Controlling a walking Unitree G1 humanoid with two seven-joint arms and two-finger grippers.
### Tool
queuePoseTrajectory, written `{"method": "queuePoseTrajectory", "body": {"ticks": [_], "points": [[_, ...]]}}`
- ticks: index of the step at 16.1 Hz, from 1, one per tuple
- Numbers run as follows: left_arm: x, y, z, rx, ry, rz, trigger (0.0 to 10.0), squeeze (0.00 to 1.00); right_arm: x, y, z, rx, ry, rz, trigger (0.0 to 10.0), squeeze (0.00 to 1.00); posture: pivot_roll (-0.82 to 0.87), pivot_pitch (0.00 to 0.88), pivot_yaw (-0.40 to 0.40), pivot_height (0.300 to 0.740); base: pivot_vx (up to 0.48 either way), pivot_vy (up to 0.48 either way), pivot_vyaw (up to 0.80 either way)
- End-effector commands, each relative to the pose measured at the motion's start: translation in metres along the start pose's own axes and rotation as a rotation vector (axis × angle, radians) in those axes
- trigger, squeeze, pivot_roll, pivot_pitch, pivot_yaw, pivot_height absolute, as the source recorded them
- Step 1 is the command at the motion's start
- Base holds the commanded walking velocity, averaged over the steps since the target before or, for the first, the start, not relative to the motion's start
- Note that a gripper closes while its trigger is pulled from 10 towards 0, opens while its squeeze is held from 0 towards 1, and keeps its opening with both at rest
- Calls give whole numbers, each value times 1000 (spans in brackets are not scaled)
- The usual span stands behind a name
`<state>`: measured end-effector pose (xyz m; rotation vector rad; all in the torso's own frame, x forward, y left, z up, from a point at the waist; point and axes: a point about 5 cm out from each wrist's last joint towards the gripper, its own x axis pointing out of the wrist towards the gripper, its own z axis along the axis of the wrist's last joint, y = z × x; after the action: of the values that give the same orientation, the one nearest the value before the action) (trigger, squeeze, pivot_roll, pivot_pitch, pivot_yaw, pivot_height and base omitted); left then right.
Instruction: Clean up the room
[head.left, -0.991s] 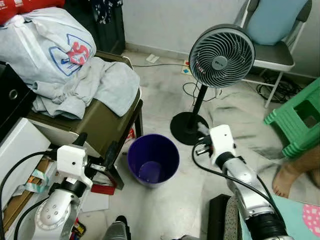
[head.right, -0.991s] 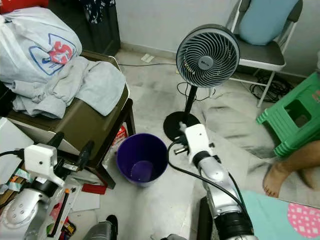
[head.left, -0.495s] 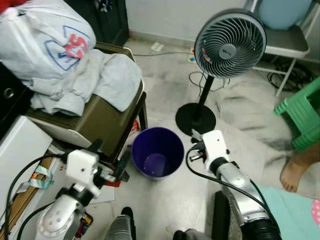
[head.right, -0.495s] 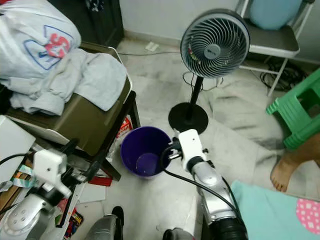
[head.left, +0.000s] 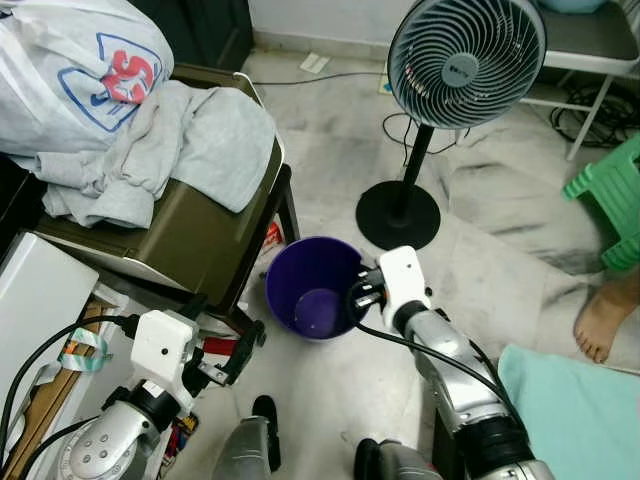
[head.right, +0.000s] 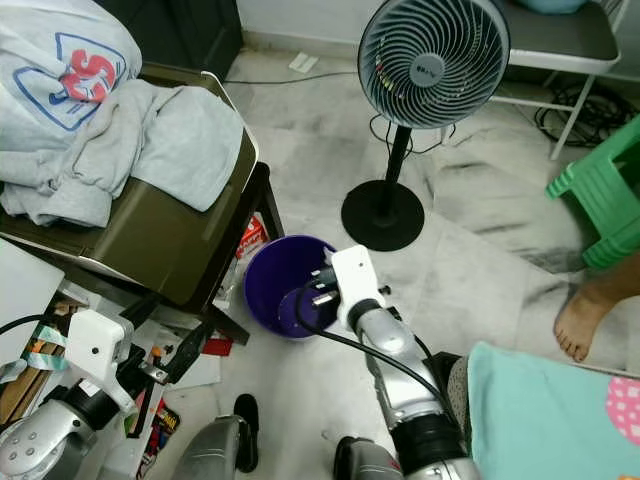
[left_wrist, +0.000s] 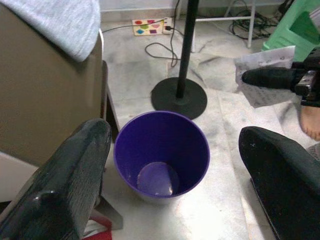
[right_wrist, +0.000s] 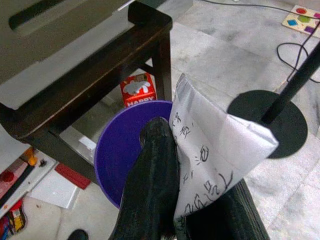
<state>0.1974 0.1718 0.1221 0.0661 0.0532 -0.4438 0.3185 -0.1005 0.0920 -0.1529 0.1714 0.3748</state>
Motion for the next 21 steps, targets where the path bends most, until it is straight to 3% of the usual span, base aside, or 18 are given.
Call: {"method": "queuePoseTrajectory", "body": {"ticks": [1, 4, 8, 13, 15, 18, 21], "points": [[-5, 4, 1, 6, 7, 18, 10000, 0, 0, 6, -4, -1, 11, 16, 10000, 0, 196, 365, 38, 740, 0, 0, 800], [0, 3, 4, -5, -9, 12, 10000, 0, -3, 8, -6, 9, 17, 12, 10000, 0, 181, 358, 38, 740, 0, 0, 800], [11, -1, 5, -25, -43, 5, 10000, 0, -10, 0, -13, 11, 32, -4, 10000, 0, 147, 334, 18, 740, 0, 0, 0], [19, -3, 6, -44, -80, 9, 10000, 0, -6, -1, -11, 0, 37, 17, 10000, 0, 133, 306, -12, 740, 0, 0, 0], [22, -3, 5, -48, -92, 25, 10000, 0, -5, 0, -7, -1, 14, 16, 10000, 0, 125, 290, -21, 740, 0, 0, 0], [33, 3, 3, -33, -113, 118, 10000, 0, -8, -4, 19, 36, -131, 3, 10000, 0, 103, 233, -46, 740, 0, 0, 0], [46, 8, 0, -46, -125, 185, 10000, 0, -10, -7, 22, 14, -152, 8, 10000, 0, 89, 168, -71, 740, 0, 0, 0]]}}
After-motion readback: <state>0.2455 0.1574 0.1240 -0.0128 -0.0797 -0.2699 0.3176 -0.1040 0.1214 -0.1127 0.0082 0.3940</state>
